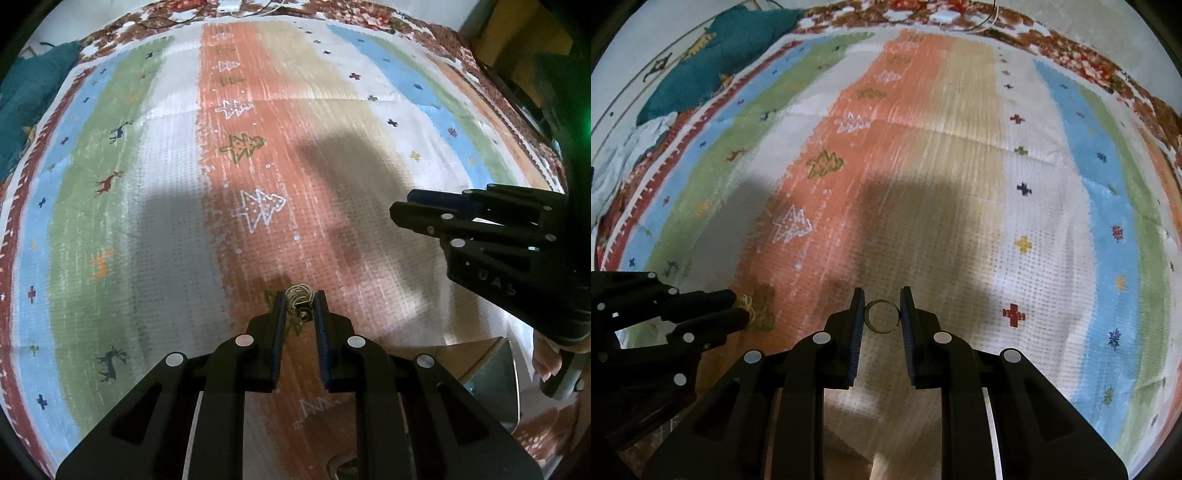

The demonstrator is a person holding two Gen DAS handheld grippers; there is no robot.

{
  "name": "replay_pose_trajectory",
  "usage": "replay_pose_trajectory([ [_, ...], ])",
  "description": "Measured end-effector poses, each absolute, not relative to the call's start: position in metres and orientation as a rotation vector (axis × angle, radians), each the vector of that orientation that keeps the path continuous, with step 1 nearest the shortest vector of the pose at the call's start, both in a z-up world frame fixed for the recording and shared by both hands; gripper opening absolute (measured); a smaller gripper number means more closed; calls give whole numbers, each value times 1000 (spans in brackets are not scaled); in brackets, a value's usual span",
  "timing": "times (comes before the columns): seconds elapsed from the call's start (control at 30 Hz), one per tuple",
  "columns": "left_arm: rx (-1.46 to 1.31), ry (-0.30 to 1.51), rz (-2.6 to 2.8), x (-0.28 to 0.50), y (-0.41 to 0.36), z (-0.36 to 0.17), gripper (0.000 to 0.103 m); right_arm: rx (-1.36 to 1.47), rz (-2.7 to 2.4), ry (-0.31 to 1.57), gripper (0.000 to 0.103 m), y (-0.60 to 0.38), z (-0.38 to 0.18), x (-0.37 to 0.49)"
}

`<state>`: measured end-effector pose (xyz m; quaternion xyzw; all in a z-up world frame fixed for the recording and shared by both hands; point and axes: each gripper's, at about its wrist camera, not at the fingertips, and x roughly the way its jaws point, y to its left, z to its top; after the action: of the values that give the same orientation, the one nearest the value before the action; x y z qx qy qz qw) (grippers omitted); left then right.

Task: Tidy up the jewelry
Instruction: 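Carry the gold earring and gold ring over the tin box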

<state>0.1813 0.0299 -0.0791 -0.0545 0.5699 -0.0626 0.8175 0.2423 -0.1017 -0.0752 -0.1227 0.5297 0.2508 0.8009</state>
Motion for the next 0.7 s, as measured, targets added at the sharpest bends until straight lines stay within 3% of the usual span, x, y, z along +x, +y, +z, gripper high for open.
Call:
replay_pose_trajectory([
  [0.7, -221, 1068, -101, 157, 30, -43, 15, -235, 565, 1023, 20, -114, -41, 209],
])
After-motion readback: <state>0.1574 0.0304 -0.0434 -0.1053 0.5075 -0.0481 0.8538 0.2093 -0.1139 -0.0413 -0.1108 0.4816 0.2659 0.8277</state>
